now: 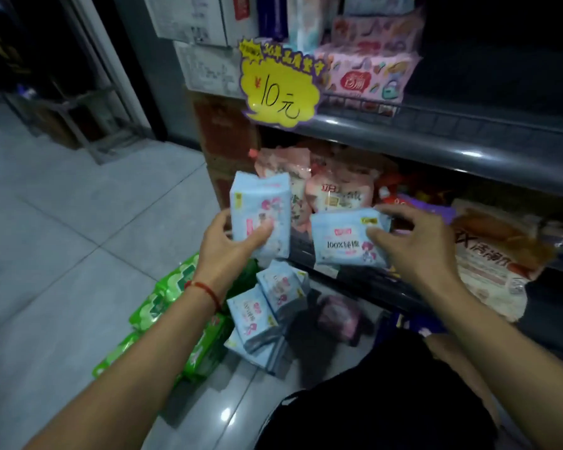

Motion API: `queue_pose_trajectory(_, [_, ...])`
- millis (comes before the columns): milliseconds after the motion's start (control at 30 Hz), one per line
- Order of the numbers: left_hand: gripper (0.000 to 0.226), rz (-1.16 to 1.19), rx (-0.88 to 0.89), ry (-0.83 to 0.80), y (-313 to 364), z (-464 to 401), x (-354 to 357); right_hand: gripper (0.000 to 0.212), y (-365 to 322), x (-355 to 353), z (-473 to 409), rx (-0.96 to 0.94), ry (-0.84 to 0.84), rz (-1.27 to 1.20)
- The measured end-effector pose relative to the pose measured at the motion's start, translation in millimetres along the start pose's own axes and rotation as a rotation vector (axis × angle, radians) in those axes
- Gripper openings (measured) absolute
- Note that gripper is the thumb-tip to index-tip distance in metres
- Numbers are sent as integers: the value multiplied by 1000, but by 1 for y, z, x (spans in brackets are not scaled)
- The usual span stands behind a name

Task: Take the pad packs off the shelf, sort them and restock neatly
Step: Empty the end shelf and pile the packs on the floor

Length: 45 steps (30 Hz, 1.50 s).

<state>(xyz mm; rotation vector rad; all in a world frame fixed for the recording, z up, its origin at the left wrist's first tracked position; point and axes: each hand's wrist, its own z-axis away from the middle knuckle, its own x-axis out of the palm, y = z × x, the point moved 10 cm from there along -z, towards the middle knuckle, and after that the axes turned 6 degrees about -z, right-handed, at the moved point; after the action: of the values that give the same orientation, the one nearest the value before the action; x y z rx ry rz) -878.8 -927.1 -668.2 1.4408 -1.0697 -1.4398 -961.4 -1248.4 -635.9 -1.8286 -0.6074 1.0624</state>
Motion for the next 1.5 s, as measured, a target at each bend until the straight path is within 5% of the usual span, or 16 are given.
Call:
queue_pose_trajectory(200, [26, 80, -534, -16, -149, 74, -42, 34, 55, 83, 32, 206, -214, 0])
queue_pose_trajectory(367, [44, -2, -636, -38, -198, 79, -48, 38, 105, 105, 47, 427, -187, -167])
queue_pose_trajectory(533, [38, 116, -716, -31, -223, 100, -43, 41, 125, 114, 64, 570, -200, -261])
queue_pose_trajectory(733, [36, 305, -1040, -22, -296, 189, -34, 31, 120, 136, 86, 663, -305, -280])
queue_pose_trajectory(900, [102, 424, -1229, -34, -372, 222, -12, 27, 108, 153, 100, 671, -424, -212])
queue_pose_trajectory(1000, [47, 445, -1213, 41, -386, 207, 2, 25, 103, 162, 112, 657, -517, -145])
queue_pose_trajectory(1033, [44, 451, -1209, 60, -396, 203, 6, 26, 105, 165, 117, 661, -543, -122])
queue_pose_trajectory(1167, [98, 517, -1213, -1, -500, 213, 34, 23, 109, 187, 150, 709, -653, -75])
queue_pose_trajectory(1367, [30, 432, -1231, 173, -402, 230, -14, 28, 127, 235, 188, 659, -791, 125])
queue_pose_trajectory(1500, [41, 688, -1121, 212, -322, 237, -19, 47, 135, 258, 206, 703, -840, 106])
